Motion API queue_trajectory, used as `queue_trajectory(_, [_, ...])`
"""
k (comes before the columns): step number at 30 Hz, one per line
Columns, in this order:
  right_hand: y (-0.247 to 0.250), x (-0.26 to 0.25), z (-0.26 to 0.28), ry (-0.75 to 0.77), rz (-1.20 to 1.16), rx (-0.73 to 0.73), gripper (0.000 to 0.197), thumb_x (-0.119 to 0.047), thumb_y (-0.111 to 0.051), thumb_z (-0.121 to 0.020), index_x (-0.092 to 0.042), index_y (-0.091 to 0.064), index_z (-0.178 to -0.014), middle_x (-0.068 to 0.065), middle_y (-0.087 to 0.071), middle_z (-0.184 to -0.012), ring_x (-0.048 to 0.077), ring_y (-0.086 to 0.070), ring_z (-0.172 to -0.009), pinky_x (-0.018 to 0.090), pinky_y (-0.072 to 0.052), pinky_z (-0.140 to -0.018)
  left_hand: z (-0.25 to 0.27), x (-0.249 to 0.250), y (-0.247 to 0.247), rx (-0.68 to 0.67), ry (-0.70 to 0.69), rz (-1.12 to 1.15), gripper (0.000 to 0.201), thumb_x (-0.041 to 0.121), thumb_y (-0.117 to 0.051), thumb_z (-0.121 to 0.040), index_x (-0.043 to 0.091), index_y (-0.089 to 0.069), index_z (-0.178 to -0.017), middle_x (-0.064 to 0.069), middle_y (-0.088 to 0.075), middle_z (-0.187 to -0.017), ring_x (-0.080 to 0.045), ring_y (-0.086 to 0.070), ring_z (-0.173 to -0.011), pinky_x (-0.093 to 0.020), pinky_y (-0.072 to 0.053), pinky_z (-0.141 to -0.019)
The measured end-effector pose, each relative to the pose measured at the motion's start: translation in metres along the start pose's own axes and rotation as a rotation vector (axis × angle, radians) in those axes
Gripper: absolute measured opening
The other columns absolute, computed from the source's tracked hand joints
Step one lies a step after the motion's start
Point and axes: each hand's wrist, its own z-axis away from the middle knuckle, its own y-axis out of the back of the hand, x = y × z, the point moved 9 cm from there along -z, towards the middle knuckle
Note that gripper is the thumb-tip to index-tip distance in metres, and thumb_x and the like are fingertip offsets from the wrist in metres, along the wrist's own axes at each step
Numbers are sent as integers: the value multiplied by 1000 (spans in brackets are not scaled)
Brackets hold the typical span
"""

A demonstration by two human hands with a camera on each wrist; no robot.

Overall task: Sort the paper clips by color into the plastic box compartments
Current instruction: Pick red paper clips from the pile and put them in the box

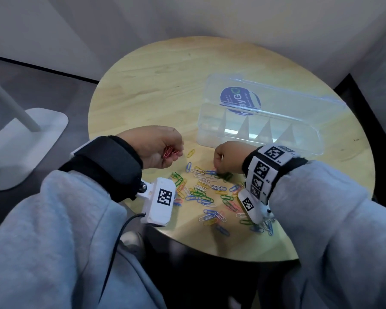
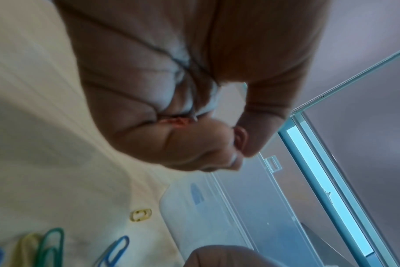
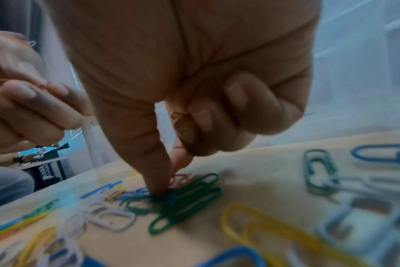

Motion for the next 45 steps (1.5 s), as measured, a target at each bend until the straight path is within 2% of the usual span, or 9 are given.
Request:
queue_trajectory(4, [-6,10,4,-32,-73,-52,7,-15,-61,-85,-13,-58,-79,-3,-52,-71,15,-49,-70,18,-36,-53,0,-6,0,3,71,-45,20,4,-41,-89,13,-55,-77,-1,-46,-61,-5,-45,-38,-11,-37,-37])
queue_trajectory(8, [-4,23,14,-68,-331,-30,20,-16,-69,-78,-19,-56,-64,-6,-52,-62,9,-45,-55,21,-38,-53,-3,-15,1,53,142,-292,24,14,-48,-90,12,-46,-66,-1,-41,-61,-9,-37,-42,-13,-28,-37])
queue_trajectory(12, [-7,27,24,-47,-553,-41,19,-10,-67,-78,-15,-55,-66,0,-56,-61,13,-45,-50,19,-38,-50,-1,-12,12,122,125,-715,28,26,-55,-87,13,-44,-66,-2,-36,-59,-17,-28,-48,-21,-21,-48])
queue_trajectory(19, [-20,15,26,13,-1029,-103,25,12,-45,-87,-10,-58,-83,7,-49,-60,13,-46,-48,17,-40,-40,15,-11,15,132,107,-1163,9,27,-67,-75,21,-62,-78,3,-57,-78,-18,-52,-80,-25,-39,-73])
queue_trajectory(24, [-22,3,27,1,-1123,-139,32,6,-35,-94,-5,-58,-75,9,-44,-61,7,-50,-40,14,-42,-38,21,-23,8,53,102,-1253,14,20,-70,-74,26,-60,-82,11,-51,-67,-6,-45,-63,-20,-31,-54])
queue_trajectory(28, [-31,-10,30,-47,-1164,-177,27,2,-35,-95,-4,-51,-74,10,-46,-68,17,-51,-55,17,-45,-37,20,-37,0,-18,116,-1262,20,16,-69,-78,27,-53,-72,14,-47,-65,0,-40,-59,-18,-30,-52])
queue_trajectory(36, [-13,-59,29,211,-228,-24,13,-18,-68,-80,-24,-65,-91,-12,-44,-66,4,-43,-61,24,-36,-59,14,-44,-3,-20,133,-1320,25,26,-72,-76,22,-51,-64,11,-50,-65,-13,-48,-78,-23,-36,-66])
queue_trajectory(41, [-23,-78,20,250,8,-42,26,-17,-65,-83,-23,-63,-108,-9,-46,-75,16,-48,-80,24,-37,-67,19,-30,12,9,105,-1147,18,22,-70,-75,20,-56,-63,4,-60,-67,-13,-46,-63,-23,-37,-63])
queue_trajectory(45, [-23,-76,14,230,124,5,9,-20,-61,-85,-17,-56,-92,-1,-51,-88,18,-46,-79,22,-31,-49,26,-18,24,30,73,-947,22,18,-72,-76,19,-56,-63,2,-45,-59,-15,-36,-54,-22,-29,-51])
